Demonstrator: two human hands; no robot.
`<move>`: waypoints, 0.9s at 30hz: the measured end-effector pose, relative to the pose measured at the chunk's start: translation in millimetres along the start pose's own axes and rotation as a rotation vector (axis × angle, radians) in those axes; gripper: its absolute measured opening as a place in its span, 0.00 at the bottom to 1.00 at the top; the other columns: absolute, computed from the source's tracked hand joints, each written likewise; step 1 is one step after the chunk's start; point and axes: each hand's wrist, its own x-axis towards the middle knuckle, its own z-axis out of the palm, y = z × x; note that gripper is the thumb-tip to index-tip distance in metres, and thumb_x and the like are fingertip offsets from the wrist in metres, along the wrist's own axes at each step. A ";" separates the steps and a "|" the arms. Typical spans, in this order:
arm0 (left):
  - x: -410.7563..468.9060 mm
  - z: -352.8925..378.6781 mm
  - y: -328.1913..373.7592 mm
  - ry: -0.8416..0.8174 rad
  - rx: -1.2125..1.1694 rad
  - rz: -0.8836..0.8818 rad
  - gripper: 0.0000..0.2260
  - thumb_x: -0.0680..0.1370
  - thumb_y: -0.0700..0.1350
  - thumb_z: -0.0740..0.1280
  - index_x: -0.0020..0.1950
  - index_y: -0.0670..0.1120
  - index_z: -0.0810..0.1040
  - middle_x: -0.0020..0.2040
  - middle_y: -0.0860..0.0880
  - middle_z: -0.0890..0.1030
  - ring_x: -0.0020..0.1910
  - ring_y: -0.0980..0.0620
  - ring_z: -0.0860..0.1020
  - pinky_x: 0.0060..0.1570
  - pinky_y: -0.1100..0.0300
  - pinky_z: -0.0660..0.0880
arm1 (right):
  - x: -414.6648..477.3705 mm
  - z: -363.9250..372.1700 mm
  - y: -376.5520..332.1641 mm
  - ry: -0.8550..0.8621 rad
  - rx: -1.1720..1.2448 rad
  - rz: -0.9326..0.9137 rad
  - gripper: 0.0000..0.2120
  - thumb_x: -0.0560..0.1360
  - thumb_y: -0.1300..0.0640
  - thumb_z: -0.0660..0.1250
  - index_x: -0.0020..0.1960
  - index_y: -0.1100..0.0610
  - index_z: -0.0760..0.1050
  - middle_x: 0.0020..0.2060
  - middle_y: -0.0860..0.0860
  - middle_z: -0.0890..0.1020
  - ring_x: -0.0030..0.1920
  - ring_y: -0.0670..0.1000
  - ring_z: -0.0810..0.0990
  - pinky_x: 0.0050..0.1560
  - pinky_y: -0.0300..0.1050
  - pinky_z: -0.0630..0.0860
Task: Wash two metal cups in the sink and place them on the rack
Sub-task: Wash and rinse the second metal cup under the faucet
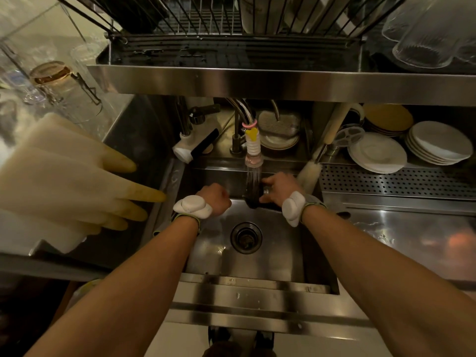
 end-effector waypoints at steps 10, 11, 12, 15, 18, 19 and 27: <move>-7.4 -3.4 -3.1 0.008 -0.032 0.008 0.14 0.75 0.46 0.67 0.57 0.41 0.81 0.58 0.40 0.80 0.58 0.41 0.78 0.58 0.52 0.76 | -2.5 -15.8 -29.3 -0.061 -0.665 -0.170 0.20 0.71 0.53 0.68 0.63 0.52 0.75 0.57 0.54 0.79 0.59 0.56 0.75 0.61 0.53 0.62; -7.9 -2.8 -4.1 0.005 -0.033 0.008 0.14 0.75 0.46 0.67 0.58 0.41 0.80 0.58 0.40 0.80 0.57 0.41 0.78 0.57 0.52 0.76 | -2.5 -15.2 -30.8 -0.063 -0.677 -0.176 0.19 0.72 0.54 0.68 0.62 0.53 0.75 0.56 0.54 0.79 0.59 0.56 0.75 0.61 0.54 0.61; -8.5 -2.4 -4.8 0.005 -0.033 0.009 0.15 0.75 0.47 0.67 0.58 0.42 0.80 0.58 0.40 0.80 0.57 0.41 0.78 0.57 0.52 0.76 | -2.3 -13.9 -32.1 -0.061 -0.696 -0.182 0.18 0.72 0.54 0.66 0.61 0.53 0.75 0.55 0.54 0.79 0.58 0.57 0.76 0.62 0.54 0.61; -8.7 -2.2 -6.9 0.008 -0.029 0.013 0.15 0.74 0.48 0.68 0.60 0.46 0.79 0.60 0.42 0.79 0.58 0.42 0.78 0.58 0.53 0.76 | -3.4 -9.9 -34.3 -0.015 -0.749 -0.210 0.13 0.75 0.55 0.62 0.59 0.52 0.76 0.54 0.53 0.81 0.58 0.57 0.77 0.65 0.57 0.58; -8.2 -2.0 -8.6 0.002 -0.028 0.014 0.16 0.74 0.48 0.68 0.62 0.47 0.78 0.62 0.43 0.79 0.60 0.42 0.78 0.57 0.55 0.75 | -5.4 -10.1 -34.9 0.001 -0.800 -0.214 0.11 0.76 0.56 0.61 0.57 0.53 0.77 0.52 0.53 0.81 0.57 0.56 0.78 0.67 0.57 0.57; -7.8 -2.0 -9.1 0.004 -0.029 0.013 0.17 0.74 0.48 0.68 0.62 0.47 0.78 0.62 0.43 0.78 0.60 0.42 0.78 0.57 0.55 0.75 | -5.2 -11.3 -35.0 -0.004 -0.794 -0.213 0.12 0.76 0.56 0.61 0.58 0.53 0.76 0.52 0.53 0.81 0.57 0.57 0.77 0.67 0.57 0.57; 1.0 7.2 -11.0 -0.042 -0.041 0.003 0.19 0.73 0.48 0.69 0.64 0.48 0.76 0.64 0.43 0.76 0.60 0.44 0.77 0.58 0.55 0.75 | 7.0 -1.6 -14.8 0.000 -0.272 0.004 0.20 0.73 0.50 0.69 0.61 0.57 0.75 0.56 0.58 0.79 0.57 0.59 0.78 0.58 0.53 0.75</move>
